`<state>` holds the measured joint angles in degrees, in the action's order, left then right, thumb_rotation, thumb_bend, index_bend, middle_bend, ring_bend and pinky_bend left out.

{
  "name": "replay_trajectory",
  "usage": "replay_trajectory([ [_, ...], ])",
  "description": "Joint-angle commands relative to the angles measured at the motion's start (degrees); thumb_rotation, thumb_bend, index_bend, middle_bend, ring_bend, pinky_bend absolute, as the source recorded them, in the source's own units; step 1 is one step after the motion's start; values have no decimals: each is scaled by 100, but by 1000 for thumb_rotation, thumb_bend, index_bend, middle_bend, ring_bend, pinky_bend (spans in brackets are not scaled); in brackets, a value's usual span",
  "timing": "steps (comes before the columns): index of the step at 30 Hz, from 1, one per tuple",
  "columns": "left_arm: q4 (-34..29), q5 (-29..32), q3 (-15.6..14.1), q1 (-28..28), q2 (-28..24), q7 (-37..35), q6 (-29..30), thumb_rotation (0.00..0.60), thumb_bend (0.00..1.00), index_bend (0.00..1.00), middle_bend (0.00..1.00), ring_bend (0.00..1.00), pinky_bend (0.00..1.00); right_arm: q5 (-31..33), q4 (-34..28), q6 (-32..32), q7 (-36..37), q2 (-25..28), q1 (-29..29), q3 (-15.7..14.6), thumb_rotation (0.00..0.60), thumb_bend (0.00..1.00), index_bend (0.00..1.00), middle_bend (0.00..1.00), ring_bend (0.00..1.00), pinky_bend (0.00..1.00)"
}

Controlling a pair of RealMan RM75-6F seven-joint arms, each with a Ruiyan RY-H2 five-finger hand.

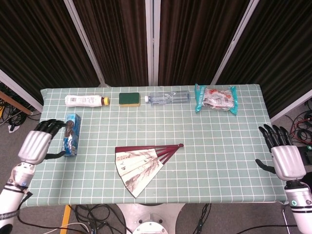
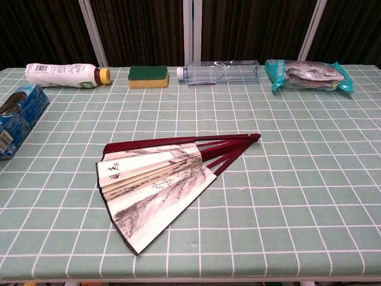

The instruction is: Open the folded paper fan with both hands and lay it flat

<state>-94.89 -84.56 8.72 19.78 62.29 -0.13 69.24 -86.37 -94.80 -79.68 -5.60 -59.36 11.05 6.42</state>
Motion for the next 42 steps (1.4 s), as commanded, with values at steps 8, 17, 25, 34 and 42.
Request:
replay_trajectory([
  [8, 513, 684, 599, 2336, 730, -616, -2782, 600, 85, 253, 252, 221, 258, -11, -87, 49, 11, 79, 48, -21, 589, 73, 0, 56, 0, 0],
  [17, 1016, 2126, 421, 3291, 1833, 956, -3446, 600, 164, 329, 296, 257, 268, 75, -110, 51, -36, 101, 42, -26, 591, 72, 0, 52, 0, 0],
  [25, 1365, 3364, 162, 3837, 2518, 1791, -3418, 600, 183, 350, 353, 310, 332, 143, -75, 102, -24, 74, 62, -36, 599, 72, 0, 52, 0, 0],
  [34, 1870, 4671, -146, 4485, 3080, 2586, -3396, 600, 184, 333, 351, 310, 332, 198, -11, 146, 12, 59, 82, -39, 596, 72, 0, 50, 0, 0],
  [42, 2076, 5487, -296, 4887, 3311, 2766, -3491, 600, 220, 337, 380, 349, 333, 283, 93, 160, 94, 34, 69, -41, 598, 72, 0, 49, 0, 0],
])
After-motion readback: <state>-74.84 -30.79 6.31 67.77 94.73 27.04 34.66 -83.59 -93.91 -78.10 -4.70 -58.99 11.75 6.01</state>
